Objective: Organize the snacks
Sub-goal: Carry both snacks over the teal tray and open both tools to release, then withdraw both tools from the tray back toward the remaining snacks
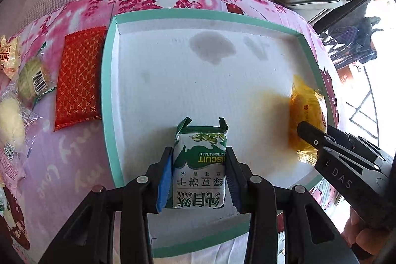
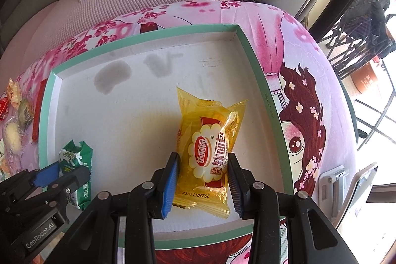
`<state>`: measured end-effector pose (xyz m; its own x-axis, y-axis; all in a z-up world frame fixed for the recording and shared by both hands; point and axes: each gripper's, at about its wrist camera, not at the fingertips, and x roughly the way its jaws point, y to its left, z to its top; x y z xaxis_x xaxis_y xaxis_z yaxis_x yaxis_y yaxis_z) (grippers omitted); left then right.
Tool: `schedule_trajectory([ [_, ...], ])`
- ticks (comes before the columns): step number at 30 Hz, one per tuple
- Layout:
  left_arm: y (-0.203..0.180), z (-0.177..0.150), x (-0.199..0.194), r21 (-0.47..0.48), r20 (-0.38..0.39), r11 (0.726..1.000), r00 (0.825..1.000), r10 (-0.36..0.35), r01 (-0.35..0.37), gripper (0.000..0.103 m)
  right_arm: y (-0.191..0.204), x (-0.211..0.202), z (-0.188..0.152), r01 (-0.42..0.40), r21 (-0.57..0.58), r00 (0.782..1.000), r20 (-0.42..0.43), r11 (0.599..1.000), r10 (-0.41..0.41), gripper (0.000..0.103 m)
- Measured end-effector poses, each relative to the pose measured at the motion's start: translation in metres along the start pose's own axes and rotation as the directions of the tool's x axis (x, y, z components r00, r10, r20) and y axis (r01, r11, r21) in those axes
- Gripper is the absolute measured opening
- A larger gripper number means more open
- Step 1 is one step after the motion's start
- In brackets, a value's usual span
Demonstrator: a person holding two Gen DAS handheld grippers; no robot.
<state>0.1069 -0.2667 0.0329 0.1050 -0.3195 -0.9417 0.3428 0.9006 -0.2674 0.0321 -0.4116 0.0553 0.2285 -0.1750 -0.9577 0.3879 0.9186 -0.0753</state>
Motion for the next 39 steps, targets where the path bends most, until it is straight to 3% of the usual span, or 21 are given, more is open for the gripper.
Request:
schedule_trajectory([
  [3, 0.003, -0.002, -0.004, -0.019, 0.012, 1.000, 1.000, -0.011, 0.011, 0.054, 0.001, 0.000, 0.000, -0.008, 0.001, 1.000, -0.007, 1.000, 0.008, 0.046],
  [5, 0.006, -0.002, -0.007, -0.035, 0.029, 0.999, 0.999, -0.016, 0.017, 0.067, 0.003, 0.001, -0.001, -0.019, 0.004, 1.000, -0.016, 1.000, 0.019, 0.067],
  [10, 0.011, -0.002, -0.018, -0.037, 0.072, 0.999, 0.997, -0.008, 0.011, 0.086, 0.005, 0.002, -0.003, -0.018, -0.002, 1.000, -0.010, 1.000, 0.018, 0.078],
  [17, 0.011, -0.002, -0.024, -0.034, 0.099, 0.999, 0.995, 0.033, -0.030, 0.096, 0.002, -0.002, -0.004, -0.013, 0.018, 1.000, 0.015, 1.000, 0.012, 0.103],
  [22, 0.008, -0.004, -0.031, -0.030, 0.126, 0.998, 0.990, 0.064, -0.060, 0.101, -0.005, -0.004, 0.000, -0.022, 0.042, 0.999, 0.026, 0.999, 0.021, 0.103],
  [30, 0.008, -0.007, -0.044, -0.026, 0.157, 0.996, 0.983, 0.091, -0.088, 0.101, -0.001, -0.016, -0.001, -0.048, 0.041, 0.998, 0.040, 0.998, 0.047, 0.103],
  [33, 0.015, -0.009, -0.054, -0.039, 0.164, 0.996, 0.983, 0.083, -0.078, 0.101, 0.006, -0.021, -0.005, -0.060, 0.034, 0.997, 0.043, 0.998, 0.059, 0.103],
  [39, 0.039, -0.021, -0.082, -0.072, 0.177, 0.988, 0.973, 0.151, -0.140, 0.101, 0.030, -0.041, -0.015, -0.056, -0.008, 0.994, 0.090, 0.998, 0.057, 0.103],
])
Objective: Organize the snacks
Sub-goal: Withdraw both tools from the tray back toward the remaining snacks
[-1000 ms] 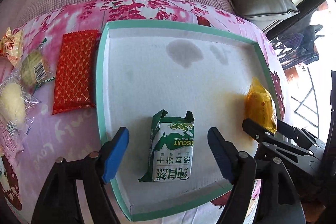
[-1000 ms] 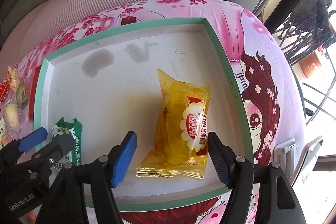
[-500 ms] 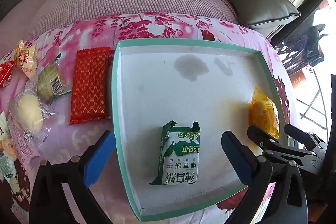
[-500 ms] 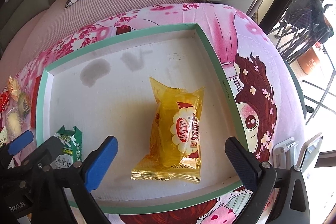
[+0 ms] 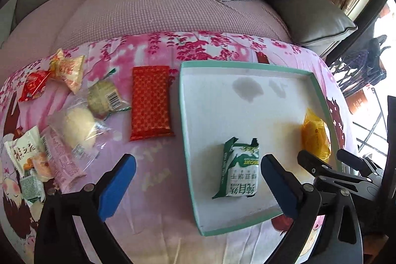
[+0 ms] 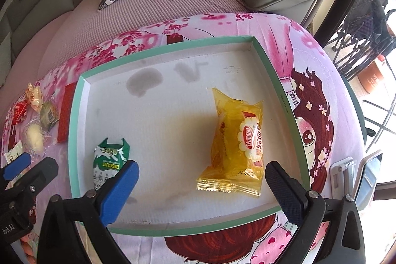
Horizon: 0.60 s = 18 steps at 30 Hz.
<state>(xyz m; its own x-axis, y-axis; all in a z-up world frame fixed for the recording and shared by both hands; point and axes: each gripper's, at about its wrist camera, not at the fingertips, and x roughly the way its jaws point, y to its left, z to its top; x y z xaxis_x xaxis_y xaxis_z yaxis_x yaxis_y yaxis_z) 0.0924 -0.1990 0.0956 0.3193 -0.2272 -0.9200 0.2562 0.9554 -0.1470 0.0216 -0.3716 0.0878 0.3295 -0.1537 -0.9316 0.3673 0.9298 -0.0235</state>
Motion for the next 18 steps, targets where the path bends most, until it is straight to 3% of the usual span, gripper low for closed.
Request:
schedule_trajectory([
  [2, 0.017, -0.004, -0.005, -0.038, -0.005, 0.999, 0.999, 0.034, -0.034, 0.101, 0.011, -0.011, -0.002, 0.025, 0.000, 0.999, 0.037, 1.000, -0.025, 0.103],
  [6, 0.055, -0.025, -0.021, -0.106, 0.054, 0.989, 0.993, 0.106, -0.100, 0.101, 0.036, -0.029, -0.007, 0.055, 0.010, 0.995, 0.081, 0.998, -0.055, 0.103],
  [11, 0.103, -0.054, -0.033, -0.183, 0.073, 0.972, 0.984, 0.164, -0.148, 0.101, 0.072, -0.038, -0.024, -0.014, 0.025, 0.994, 0.106, 1.000, 0.012, 0.103],
  [18, 0.170, -0.078, -0.045, -0.299, 0.070, 0.932, 0.970, 0.235, -0.204, 0.101, 0.134, -0.043, -0.043, -0.079, -0.047, 0.991, 0.106, 0.996, 0.084, 0.103],
])
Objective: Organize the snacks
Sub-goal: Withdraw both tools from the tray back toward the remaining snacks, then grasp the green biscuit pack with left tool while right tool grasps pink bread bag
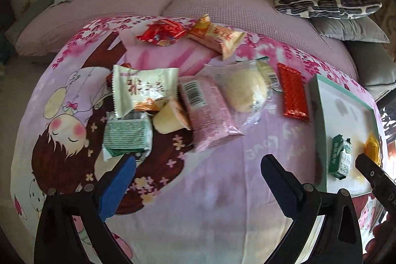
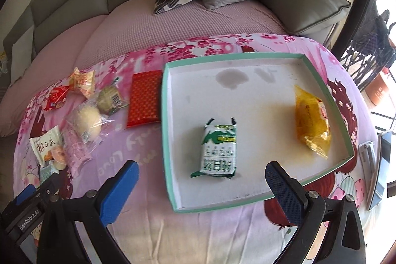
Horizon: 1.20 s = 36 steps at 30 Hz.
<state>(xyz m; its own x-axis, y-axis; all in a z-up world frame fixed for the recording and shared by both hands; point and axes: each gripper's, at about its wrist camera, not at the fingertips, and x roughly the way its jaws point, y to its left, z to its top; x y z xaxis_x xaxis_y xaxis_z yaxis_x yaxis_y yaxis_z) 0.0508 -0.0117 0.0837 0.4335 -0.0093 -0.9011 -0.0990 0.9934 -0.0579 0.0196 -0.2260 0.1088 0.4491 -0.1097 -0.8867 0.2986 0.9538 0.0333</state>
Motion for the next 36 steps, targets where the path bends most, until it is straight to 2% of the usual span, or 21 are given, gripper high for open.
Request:
schedule_trajectory([
  [6, 0.049, 0.000, 0.009, -0.080, -0.019, 0.997, 1.000, -0.001, 0.000, 0.101, 0.046, 0.005, -0.004, -0.067, -0.034, 0.998, -0.009, 0.997, 0.066, 0.103],
  [11, 0.088, 0.001, 0.022, -0.167, -0.051, 0.986, 0.999, -0.003, -0.005, 0.101, 0.080, 0.030, -0.009, -0.075, -0.074, 0.996, -0.061, 0.994, 0.071, 0.103],
  [15, 0.109, 0.004, 0.029, -0.222, -0.056, 0.975, 0.998, -0.039, 0.026, 0.101, 0.104, 0.044, -0.007, -0.095, -0.108, 0.991, -0.099, 0.990, 0.084, 0.103],
  [20, 0.114, 0.008, 0.039, -0.230, -0.073, 0.972, 0.996, -0.059, 0.041, 0.101, 0.127, 0.054, 0.008, -0.134, -0.135, 0.984, -0.135, 0.982, 0.115, 0.103],
  [30, 0.120, 0.019, 0.059, -0.285, -0.055, 0.954, 0.992, -0.110, 0.090, 0.101, 0.137, 0.074, 0.044, -0.068, -0.127, 0.984, -0.170, 0.990, 0.045, 0.103],
  [33, 0.125, 0.022, 0.064, -0.322, -0.037, 0.940, 0.990, -0.135, 0.116, 0.101, 0.147, 0.073, 0.040, -0.120, -0.158, 0.978, -0.187, 0.980, 0.089, 0.103],
  [36, 0.126, 0.022, 0.070, -0.336, -0.051, 0.934, 0.988, -0.148, 0.123, 0.101, 0.160, 0.075, 0.035, -0.141, -0.200, 0.974, -0.203, 0.970, 0.100, 0.103],
])
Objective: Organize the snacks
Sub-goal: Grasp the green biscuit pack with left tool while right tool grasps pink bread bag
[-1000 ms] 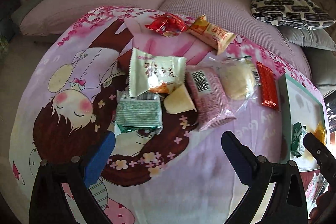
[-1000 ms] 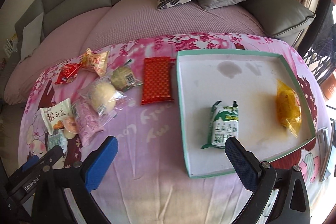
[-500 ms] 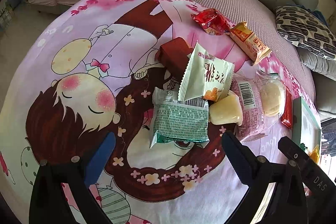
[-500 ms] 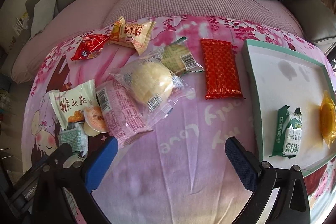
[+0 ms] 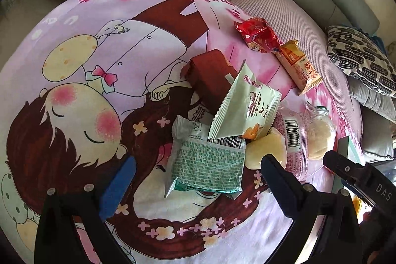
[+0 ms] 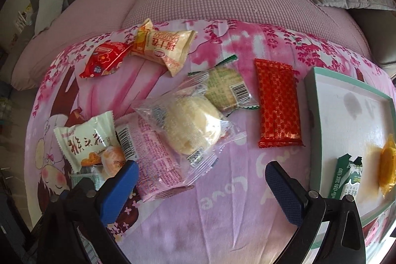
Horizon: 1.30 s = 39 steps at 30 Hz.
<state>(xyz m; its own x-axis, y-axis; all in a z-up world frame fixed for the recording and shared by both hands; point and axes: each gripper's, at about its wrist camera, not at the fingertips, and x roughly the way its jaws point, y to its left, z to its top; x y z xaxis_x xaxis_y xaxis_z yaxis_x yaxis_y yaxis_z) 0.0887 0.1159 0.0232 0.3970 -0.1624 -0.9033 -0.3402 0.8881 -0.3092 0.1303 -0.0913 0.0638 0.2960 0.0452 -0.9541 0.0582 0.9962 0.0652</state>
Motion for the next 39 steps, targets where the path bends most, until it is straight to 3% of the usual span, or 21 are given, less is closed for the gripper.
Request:
schedule_trajectory([
  [12, -0.013, 0.000, 0.014, 0.080, -0.016, 0.995, 0.998, 0.060, -0.059, 0.100, 0.003, -0.005, -0.001, -0.058, 0.032, 0.998, -0.025, 0.998, 0.059, 0.103],
  [18, -0.019, 0.004, 0.017, 0.094, 0.001, 0.990, 0.995, 0.104, -0.103, 0.094, 0.019, -0.014, 0.003, -0.097, -0.044, 0.995, -0.011, 0.994, 0.097, 0.088],
  [24, -0.013, 0.008, 0.018, 0.076, -0.005, 0.993, 0.995, 0.095, -0.094, 0.094, 0.035, -0.011, 0.004, -0.150, -0.095, 0.989, -0.013, 0.984, 0.150, 0.073],
  [29, 0.016, 0.007, 0.004, 0.045, -0.004, 0.994, 0.995, 0.100, -0.100, 0.094, 0.041, 0.004, 0.006, -0.134, -0.115, 0.991, -0.037, 0.984, 0.131, 0.058],
  [39, 0.037, 0.012, -0.006, 0.033, -0.014, 0.995, 0.995, 0.095, -0.094, 0.094, 0.052, 0.028, 0.007, -0.076, -0.175, 0.995, -0.070, 0.982, 0.065, 0.055],
])
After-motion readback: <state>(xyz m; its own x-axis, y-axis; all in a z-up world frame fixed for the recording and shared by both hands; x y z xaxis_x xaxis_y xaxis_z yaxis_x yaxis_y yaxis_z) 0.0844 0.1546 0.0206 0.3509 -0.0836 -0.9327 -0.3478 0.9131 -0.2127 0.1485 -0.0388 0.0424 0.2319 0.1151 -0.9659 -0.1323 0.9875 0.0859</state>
